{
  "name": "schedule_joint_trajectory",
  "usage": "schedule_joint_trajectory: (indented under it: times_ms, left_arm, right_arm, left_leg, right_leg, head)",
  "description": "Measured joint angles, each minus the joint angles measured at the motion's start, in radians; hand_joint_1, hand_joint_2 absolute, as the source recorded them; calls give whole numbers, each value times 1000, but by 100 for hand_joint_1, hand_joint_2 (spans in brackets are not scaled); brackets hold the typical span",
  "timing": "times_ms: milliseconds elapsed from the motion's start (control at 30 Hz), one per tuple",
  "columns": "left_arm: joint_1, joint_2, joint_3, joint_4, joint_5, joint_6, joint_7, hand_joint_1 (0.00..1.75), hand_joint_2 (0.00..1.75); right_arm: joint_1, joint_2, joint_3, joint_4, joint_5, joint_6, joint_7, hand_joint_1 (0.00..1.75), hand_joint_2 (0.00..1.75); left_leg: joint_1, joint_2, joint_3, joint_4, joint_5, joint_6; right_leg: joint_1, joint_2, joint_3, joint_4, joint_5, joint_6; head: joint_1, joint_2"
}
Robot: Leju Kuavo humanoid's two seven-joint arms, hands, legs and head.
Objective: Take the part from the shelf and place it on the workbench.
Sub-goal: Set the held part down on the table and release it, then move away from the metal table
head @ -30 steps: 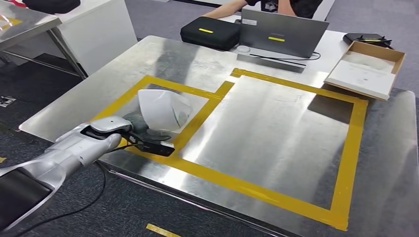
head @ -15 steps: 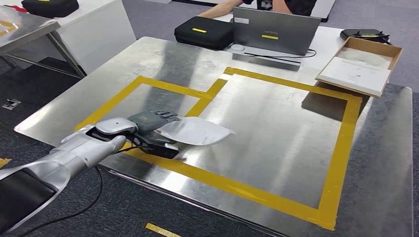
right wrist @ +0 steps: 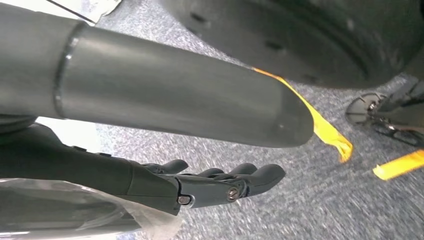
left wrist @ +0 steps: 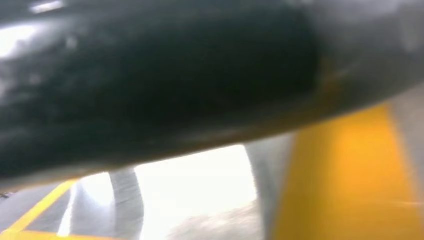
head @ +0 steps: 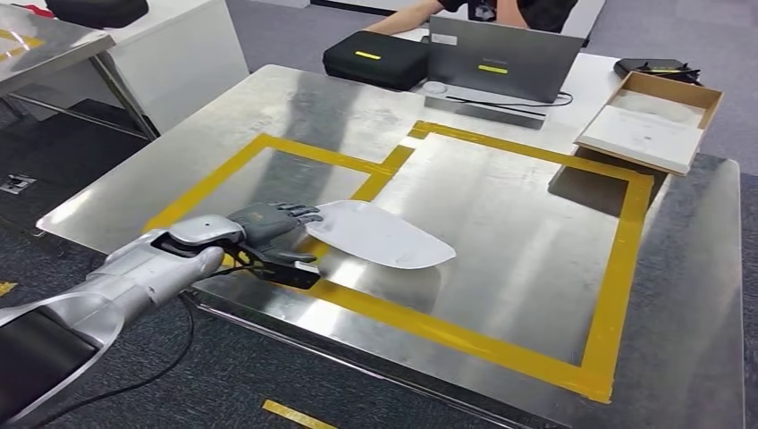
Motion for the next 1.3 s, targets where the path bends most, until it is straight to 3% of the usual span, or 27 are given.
schedule_joint_trajectory:
  times_ms: [100,133,167,233,300,367,433,467,500,600,633,667,700,733,767,833,900,933,1000,1067,1133,1167,1200,1233,1300]
  left_arm:
    - [-1,-2,0,0,0,14,0,0,0]
    - [-1,-2,0,0,1,19,0,0,0]
    - [0,-2,0,0,3,25,0,0,0]
    - [2,-3,3,-2,16,56,4,0,0]
    - [7,-7,15,-17,41,119,13,0,0]
    - [29,-17,41,-59,74,208,27,0,0]
    - [81,-27,81,-144,100,291,47,0,0]
    - [118,-32,103,-204,112,324,59,0,0]
    - [162,-36,125,-272,129,353,66,0,0]
    - [324,-52,198,-513,206,438,60,0,0]
    - [375,-57,218,-589,227,460,52,0,0]
    - [420,-62,234,-661,241,478,43,0,0]
    - [460,-65,247,-726,251,492,36,0,0]
    - [489,-67,259,-783,255,506,27,0,0]
    - [517,-70,271,-838,255,522,18,0,0]
    - [560,-74,291,-926,242,565,1,0,0]
    - [598,-82,302,-998,213,614,-11,0,0]
    - [623,-85,305,-1031,199,635,-14,0,0]
    - [673,-87,306,-1087,184,662,-17,0,0]
    - [715,-92,306,-1134,183,679,-21,0,0]
    - [747,-95,306,-1168,185,686,-23,0,0]
    - [760,-95,305,-1181,187,688,-24,0,0]
    - [772,-95,305,-1191,193,688,-27,0,0]
    - [781,-95,305,-1201,206,685,-34,0,0]
    - [795,-95,301,-1219,250,674,-57,0,0]
  right_arm:
    - [-1,0,0,0,0,-2,-3,0,0]
    - [-1,0,0,0,-1,-3,-4,0,0]
    - [-1,0,0,0,-1,-3,-4,0,0]
    - [-2,0,-2,0,-3,-5,-3,0,0]
    - [-4,1,-7,0,-7,-10,-1,0,0]
    - [-4,4,-16,0,-15,-19,4,0,0]
    - [-2,9,-26,0,-24,-31,12,0,0]
    - [-2,12,-32,0,-27,-38,15,0,0]
    - [-1,16,-37,0,-31,-44,17,0,0]
    - [0,28,-54,0,-40,-61,17,0,0]
    - [2,31,-59,0,-42,-65,16,0,0]
    - [4,34,-64,0,-43,-69,15,0,0]
    - [5,37,-68,0,-44,-72,14,0,0]
    - [6,39,-71,0,-44,-74,14,0,0]
    - [6,42,-74,0,-45,-76,14,0,0]
    - [7,47,-79,0,-48,-77,14,0,0]
    - [7,51,-86,0,-49,-79,15,0,0]
    - [7,53,-89,0,-50,-81,14,0,0]
    - [8,55,-94,0,-52,-84,14,0,0]
    - [10,58,-98,0,-53,-89,12,0,0]
    - [10,60,-101,0,-53,-92,11,0,0]
    - [9,60,-102,0,-53,-93,11,0,0]
    - [9,60,-104,0,-53,-94,11,0,0]
    - [8,60,-106,0,-54,-95,10,0,0]
    - [6,60,-111,0,-55,-98,8,0,0]
  left_leg:
    - [1,0,-29,0,20,5]
    - [1,0,-40,1,28,4]
    - [1,0,-50,2,35,2]
    - [3,0,-68,5,49,-5]
    - [2,-1,-83,10,62,-16]
    - [0,-2,-89,12,77,-27]
    - [2,-2,-92,9,87,-38]
    - [2,-2,-96,18,73,-43]
    - [3,-2,-104,45,40,-47]
    - [4,-2,-144,232,-103,-53]
    - [4,-2,-149,284,-129,-53]
    - [4,-2,-139,303,-132,-50]
    - [3,-2,-112,288,-119,-45]
    - [0,-2,-70,239,-99,-37]
    - [-4,-2,-13,168,-85,-25]
    - [-16,0,85,35,-87,-6]
    - [-25,1,116,-21,-91,-1]
    - [-25,2,111,-27,-82,-1]
    - [-23,8,98,-35,-61,8]
    - [-18,12,74,-39,-36,18]
    - [-18,12,40,-38,-10,21]
    - [-18,13,21,-37,4,19]
    - [-18,14,1,-35,17,17]
    - [-17,14,-19,-33,30,15]
    - [-16,14,-53,-22,53,7]
  right_leg:
    - [-5,-1,-59,181,-112,11]
    - [-7,-1,-62,214,-123,14]
    - [-8,-1,-48,213,-115,16]
    - [-12,-2,33,105,-65,19]
    - [-11,0,120,-24,-41,15]
    - [-8,4,140,-68,-42,6]
    - [-9,4,127,-66,-29,-11]
    - [-10,3,124,-66,-20,-21]
    - [-12,3,117,-68,-10,-31]
    - [-8,3,84,-68,18,-45]
    - [-6,4,71,-67,27,-46]
    - [-3,4,57,-66,36,-47]
    - [1,4,42,-66,47,-46]
    - [4,4,29,-65,57,-46]
    - [7,3,18,-65,67,-45]
    - [12,1,5,-65,84,-40]
    - [10,-3,1,-68,101,-31]
    - [8,-5,0,-71,111,-25]
    - [4,-3,-10,-62,94,-14]
    - [0,-1,-35,12,2,-5]
    - [-3,-1,-58,134,-96,2]
    - [-4,-1,-55,179,-109,5]
    - [-4,-1,-43,203,-103,7]
    - [-5,-2,-15,194,-78,9]
    - [-8,-2,88,86,-40,11]
  head:
    - [3,0]
    - [3,0]
    - [4,0]
    - [3,0]
    - [3,0]
    - [2,0]
    - [2,0]
    - [1,0]
    - [-1,0]
    - [-5,0]
    - [-5,0]
    - [-6,0]
    - [-5,0]
    - [-6,0]
    - [-6,0]
    - [-5,0]
    - [-7,0]
    - [-9,0]
    - [-11,0]
    - [-8,0]
    - [-2,0]
    - [-1,0]
    - [-1,0]
    - [-2,0]
    - [-1,0]
